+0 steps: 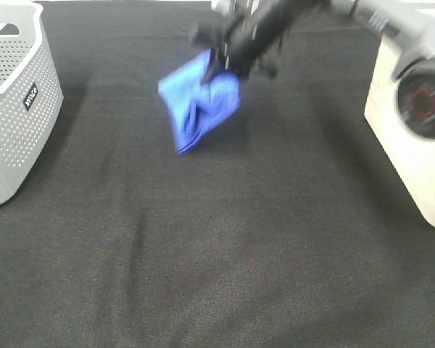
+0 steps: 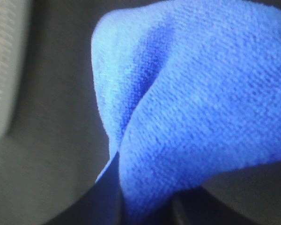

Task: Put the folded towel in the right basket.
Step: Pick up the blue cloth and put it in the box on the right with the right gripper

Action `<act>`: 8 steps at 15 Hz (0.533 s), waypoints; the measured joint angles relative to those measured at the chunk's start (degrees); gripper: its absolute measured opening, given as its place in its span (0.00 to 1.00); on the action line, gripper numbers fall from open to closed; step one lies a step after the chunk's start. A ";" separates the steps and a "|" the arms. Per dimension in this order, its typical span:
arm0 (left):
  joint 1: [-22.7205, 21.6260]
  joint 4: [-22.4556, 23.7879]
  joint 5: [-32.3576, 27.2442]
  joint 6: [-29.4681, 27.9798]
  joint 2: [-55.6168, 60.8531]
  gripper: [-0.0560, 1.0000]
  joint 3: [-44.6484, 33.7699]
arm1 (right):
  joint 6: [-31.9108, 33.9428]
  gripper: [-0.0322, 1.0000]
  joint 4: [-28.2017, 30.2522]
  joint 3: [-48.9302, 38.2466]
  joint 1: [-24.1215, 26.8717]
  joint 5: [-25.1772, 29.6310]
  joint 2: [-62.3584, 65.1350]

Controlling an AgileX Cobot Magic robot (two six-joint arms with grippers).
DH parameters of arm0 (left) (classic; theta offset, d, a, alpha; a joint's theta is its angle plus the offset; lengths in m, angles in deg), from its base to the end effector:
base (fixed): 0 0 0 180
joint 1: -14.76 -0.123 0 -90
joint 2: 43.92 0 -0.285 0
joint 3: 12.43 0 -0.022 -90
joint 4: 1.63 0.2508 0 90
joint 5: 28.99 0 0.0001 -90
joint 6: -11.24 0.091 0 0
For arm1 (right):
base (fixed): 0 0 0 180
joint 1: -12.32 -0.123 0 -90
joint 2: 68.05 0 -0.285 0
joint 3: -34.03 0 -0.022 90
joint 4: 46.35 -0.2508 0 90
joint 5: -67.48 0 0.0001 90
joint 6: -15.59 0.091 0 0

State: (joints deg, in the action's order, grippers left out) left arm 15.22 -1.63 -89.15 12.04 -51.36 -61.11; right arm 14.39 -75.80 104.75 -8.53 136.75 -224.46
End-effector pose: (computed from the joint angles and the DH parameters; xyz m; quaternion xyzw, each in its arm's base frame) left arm -0.0051 0.0000 0.2776 0.0093 0.8493 0.0016 0.5278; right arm 0.4965 0.2339 0.2063 -0.1449 0.9337 0.2837 0.1637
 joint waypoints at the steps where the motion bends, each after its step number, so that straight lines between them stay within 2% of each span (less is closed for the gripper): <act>1: 0.00 0.00 0.00 0.00 0.00 0.99 0.00 | 0.46 0.21 1.72 0.00 0.00 0.06 3.15; 2: 0.00 0.00 0.00 0.00 0.00 0.99 0.00 | 0.52 0.21 4.30 -1.09 0.00 0.11 7.05; 5: 0.00 0.00 0.00 0.00 0.00 0.99 0.00 | 0.40 0.21 21.08 -16.27 0.00 0.17 26.30; 6: 0.00 0.00 0.00 0.00 0.00 0.99 0.00 | 0.40 0.21 21.08 -16.27 0.00 0.17 26.30; 8: 0.00 0.00 0.00 0.00 0.00 0.99 0.00 | 1.20 0.21 31.00 -27.96 1.72 0.34 38.67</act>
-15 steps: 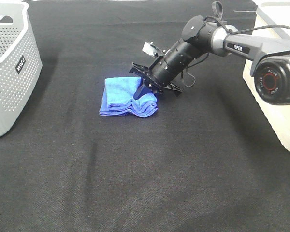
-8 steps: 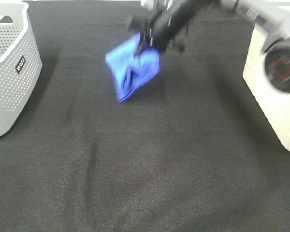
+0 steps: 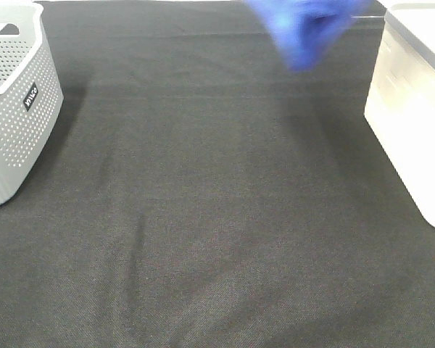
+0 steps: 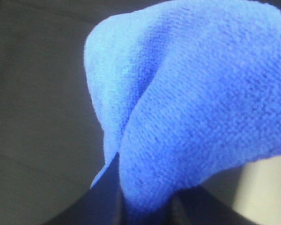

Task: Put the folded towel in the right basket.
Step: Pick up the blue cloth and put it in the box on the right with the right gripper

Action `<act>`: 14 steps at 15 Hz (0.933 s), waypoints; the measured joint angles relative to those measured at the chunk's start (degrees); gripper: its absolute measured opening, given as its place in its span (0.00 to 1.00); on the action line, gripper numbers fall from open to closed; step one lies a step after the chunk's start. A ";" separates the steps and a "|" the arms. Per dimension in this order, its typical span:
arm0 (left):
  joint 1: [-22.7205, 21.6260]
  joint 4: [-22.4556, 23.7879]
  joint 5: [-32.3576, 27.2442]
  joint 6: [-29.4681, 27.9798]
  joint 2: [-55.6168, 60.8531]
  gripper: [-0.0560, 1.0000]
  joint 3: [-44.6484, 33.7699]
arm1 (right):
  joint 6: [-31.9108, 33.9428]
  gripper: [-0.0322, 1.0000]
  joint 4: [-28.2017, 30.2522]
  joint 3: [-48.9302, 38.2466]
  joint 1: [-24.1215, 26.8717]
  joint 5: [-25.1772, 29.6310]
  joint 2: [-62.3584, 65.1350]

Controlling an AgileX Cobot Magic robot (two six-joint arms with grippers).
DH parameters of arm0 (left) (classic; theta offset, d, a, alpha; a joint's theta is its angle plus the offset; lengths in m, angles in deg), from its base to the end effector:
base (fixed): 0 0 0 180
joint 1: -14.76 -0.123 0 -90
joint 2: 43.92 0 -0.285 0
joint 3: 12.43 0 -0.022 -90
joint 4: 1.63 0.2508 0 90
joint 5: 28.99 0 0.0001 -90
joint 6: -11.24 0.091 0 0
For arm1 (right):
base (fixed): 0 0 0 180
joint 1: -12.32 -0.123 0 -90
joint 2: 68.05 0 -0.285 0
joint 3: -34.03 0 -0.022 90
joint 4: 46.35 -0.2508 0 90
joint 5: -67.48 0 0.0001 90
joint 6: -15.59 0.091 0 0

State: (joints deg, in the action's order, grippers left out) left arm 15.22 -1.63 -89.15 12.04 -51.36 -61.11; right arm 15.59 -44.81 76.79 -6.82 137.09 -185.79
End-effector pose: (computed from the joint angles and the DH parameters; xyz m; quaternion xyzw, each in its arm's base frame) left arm -0.0051 0.0000 0.2776 0.0093 0.8493 0.0016 0.5278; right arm 0.3993 0.1361 0.3873 -0.1590 0.9392 0.0373 0.3021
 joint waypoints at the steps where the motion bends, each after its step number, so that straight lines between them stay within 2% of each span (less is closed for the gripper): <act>1: 0.00 0.00 0.00 0.00 0.00 0.99 0.00 | 0.92 0.21 3.27 -5.50 2.92 0.06 5.56; 2: 0.00 0.00 0.00 0.00 0.00 0.99 0.00 | 1.32 0.21 4.64 -10.83 9.57 0.17 11.69; 3: 0.00 0.00 0.00 0.00 0.00 0.99 0.00 | 1.32 0.21 4.35 -12.43 14.55 0.23 14.44; 5: 0.00 0.00 0.00 0.00 0.00 0.99 0.00 | 0.57 0.21 0.40 -12.89 24.98 0.52 17.59; 7: 0.00 0.00 0.00 0.00 0.00 0.99 0.00 | -1.95 0.21 -2.69 -13.64 31.80 0.52 17.53; 9: 0.00 0.00 0.00 0.00 0.00 0.99 0.00 | -3.55 0.21 -3.44 -15.70 33.75 0.52 15.58; 12: 0.00 0.00 0.00 0.00 0.00 0.99 0.00 | -3.95 0.21 -5.33 -17.30 33.75 -0.57 10.37; 13: 0.00 0.00 0.00 0.00 0.00 0.99 0.00 | -3.95 0.26 -5.33 -17.36 33.75 -0.57 8.77; 14: 0.00 0.00 0.00 0.00 0.00 0.99 0.00 | -3.90 0.45 -5.33 -17.36 33.69 -0.57 7.45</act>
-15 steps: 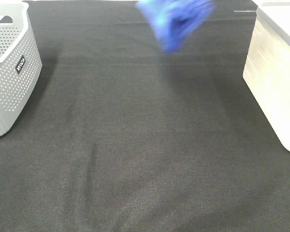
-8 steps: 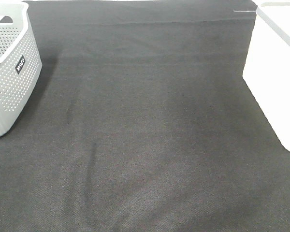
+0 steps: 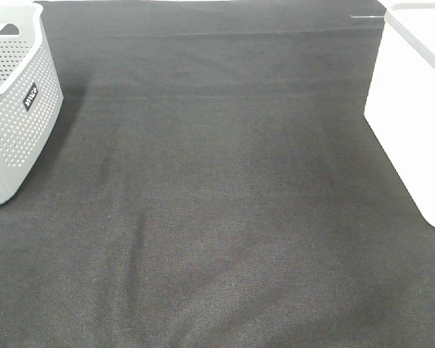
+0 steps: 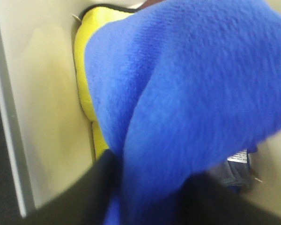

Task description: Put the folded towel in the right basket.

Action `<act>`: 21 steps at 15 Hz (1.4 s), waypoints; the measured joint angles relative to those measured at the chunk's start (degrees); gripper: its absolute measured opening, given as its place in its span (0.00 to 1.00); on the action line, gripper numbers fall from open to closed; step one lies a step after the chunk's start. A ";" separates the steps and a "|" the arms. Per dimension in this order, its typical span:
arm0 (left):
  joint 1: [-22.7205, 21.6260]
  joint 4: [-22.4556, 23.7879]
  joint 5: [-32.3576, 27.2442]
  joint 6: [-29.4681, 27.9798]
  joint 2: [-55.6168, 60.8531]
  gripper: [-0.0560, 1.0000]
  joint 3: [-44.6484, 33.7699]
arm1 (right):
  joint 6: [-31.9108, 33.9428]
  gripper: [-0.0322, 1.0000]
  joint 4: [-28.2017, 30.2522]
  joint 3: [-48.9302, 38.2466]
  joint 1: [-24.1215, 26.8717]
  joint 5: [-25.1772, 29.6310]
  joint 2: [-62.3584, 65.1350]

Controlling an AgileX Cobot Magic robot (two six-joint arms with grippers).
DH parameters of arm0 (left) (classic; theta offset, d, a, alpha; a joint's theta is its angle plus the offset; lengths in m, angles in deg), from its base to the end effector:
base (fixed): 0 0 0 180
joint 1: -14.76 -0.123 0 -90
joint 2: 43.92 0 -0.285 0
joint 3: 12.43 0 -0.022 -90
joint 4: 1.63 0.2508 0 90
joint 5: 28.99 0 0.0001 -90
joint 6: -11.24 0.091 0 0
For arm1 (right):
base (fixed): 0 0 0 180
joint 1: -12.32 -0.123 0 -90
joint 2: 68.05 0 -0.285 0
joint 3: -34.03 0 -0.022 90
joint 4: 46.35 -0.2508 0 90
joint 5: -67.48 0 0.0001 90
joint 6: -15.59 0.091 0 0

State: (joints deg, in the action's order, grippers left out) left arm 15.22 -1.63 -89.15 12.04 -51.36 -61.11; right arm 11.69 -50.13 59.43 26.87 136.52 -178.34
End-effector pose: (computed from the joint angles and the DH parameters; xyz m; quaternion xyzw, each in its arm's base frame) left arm -0.0051 0.0000 0.2776 0.0093 0.8493 0.0016 0.5278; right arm 0.3756 -0.0917 0.3530 0.0949 0.9691 -0.0039 0.2277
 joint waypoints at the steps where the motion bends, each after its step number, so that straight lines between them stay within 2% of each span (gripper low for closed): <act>1: 0.00 0.00 0.00 0.00 0.00 0.99 0.00 | 0.00 0.45 0.00 0.00 0.00 0.00 0.00; 3: 0.00 0.00 0.00 0.00 0.00 0.99 0.00 | -0.34 0.88 -0.80 0.00 -0.97 0.00 -1.60; 4: 0.00 0.00 0.00 0.00 0.00 0.99 0.00 | -0.46 0.93 -1.03 0.00 -2.12 0.00 -1.66; 7: 0.00 0.00 0.00 0.00 0.00 0.99 0.00 | 0.06 0.96 -0.57 0.00 -7.62 -0.06 -1.66; 9: 0.00 0.00 0.00 0.00 0.00 0.99 0.00 | 1.83 0.97 2.35 0.57 -12.03 0.40 -1.66; 11: 0.00 0.00 0.00 0.00 0.00 0.99 0.00 | 4.53 0.97 3.44 -2.69 -12.89 0.23 1.83; 13: 0.00 0.00 0.00 0.00 0.00 0.99 0.00 | 4.81 0.97 3.04 -10.83 -12.89 0.23 10.77; 15: 0.00 0.00 0.00 0.00 0.00 0.99 0.00 | 4.70 0.97 2.81 -22.69 -12.89 0.29 23.38; 18: 0.00 0.00 0.00 0.00 0.00 0.99 0.00 | 2.98 0.97 1.55 -41.25 -12.89 -0.17 50.02; 19: 0.00 0.00 0.00 0.00 0.00 0.99 0.00 | 2.98 0.97 1.49 -45.15 -12.89 -0.17 57.01; 20: 0.00 0.00 0.00 0.00 0.00 0.99 0.00 | 2.98 0.97 1.49 -45.15 -12.89 -0.17 57.01; 21: 0.00 0.00 0.00 0.00 0.00 0.99 0.00 | 2.98 0.97 1.38 -49.05 -12.89 -0.11 64.57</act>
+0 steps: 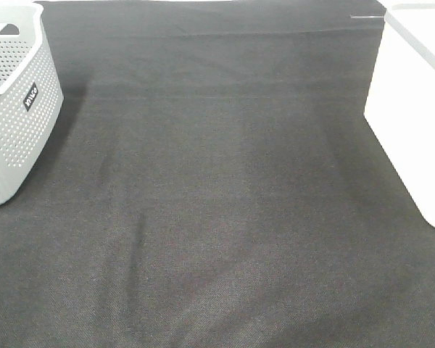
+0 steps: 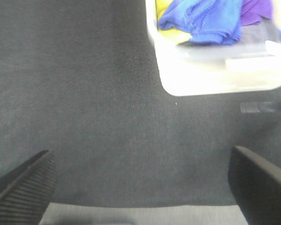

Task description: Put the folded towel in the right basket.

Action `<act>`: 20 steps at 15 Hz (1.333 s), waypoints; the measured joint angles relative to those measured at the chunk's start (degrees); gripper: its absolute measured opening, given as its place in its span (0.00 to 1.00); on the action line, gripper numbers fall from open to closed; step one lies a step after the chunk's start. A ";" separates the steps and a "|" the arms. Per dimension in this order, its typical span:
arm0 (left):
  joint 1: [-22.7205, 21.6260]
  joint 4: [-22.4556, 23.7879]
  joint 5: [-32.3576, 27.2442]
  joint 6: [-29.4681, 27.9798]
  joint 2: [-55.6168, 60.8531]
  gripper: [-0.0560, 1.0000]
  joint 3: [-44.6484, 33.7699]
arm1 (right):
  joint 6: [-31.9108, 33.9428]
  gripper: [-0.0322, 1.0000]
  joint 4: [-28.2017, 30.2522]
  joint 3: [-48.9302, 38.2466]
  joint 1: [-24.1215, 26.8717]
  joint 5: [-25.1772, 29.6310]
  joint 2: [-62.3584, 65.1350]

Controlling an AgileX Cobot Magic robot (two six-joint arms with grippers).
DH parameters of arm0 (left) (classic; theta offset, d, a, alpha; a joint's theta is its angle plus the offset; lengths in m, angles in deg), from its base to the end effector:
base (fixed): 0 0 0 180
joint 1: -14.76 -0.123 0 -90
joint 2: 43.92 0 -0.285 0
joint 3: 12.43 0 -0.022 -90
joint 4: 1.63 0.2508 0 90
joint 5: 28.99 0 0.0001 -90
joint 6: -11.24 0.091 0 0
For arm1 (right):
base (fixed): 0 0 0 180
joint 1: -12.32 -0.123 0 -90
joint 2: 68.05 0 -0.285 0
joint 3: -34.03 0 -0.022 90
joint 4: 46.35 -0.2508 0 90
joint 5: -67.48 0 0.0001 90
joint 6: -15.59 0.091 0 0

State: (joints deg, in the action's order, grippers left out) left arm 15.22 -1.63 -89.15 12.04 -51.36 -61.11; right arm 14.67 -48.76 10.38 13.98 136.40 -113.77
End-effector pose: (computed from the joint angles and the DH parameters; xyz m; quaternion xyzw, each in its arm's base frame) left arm -0.0051 0.0000 0.2776 0.0093 0.8493 0.0016 0.5278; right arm 0.0885 0.0010 0.3681 0.0061 0.9343 0.0130 0.3563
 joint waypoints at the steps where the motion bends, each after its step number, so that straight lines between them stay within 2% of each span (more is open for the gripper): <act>1: 0.00 0.00 0.00 0.00 0.00 0.99 0.00 | -0.23 0.97 0.46 -3.21 0.00 -0.06 7.05; 4: 0.00 0.00 0.00 0.00 0.00 0.99 0.00 | -1.83 0.97 2.06 -12.55 0.00 -0.11 21.60; 8: 0.00 0.00 0.00 0.00 0.00 0.99 0.00 | -3.04 0.97 1.66 -26.24 0.00 -3.09 34.78; 12: 0.00 0.00 0.00 0.00 0.00 0.99 0.00 | -2.98 0.96 0.11 -27.50 0.00 -5.21 38.10; 20: 0.00 0.00 0.00 0.00 0.00 0.99 0.00 | -2.98 0.95 -0.40 -27.56 0.00 -5.44 38.10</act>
State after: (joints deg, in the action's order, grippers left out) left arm 15.22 -1.63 -89.15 12.04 -51.36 -61.11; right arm 11.69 -49.16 -17.18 13.98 130.96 -75.67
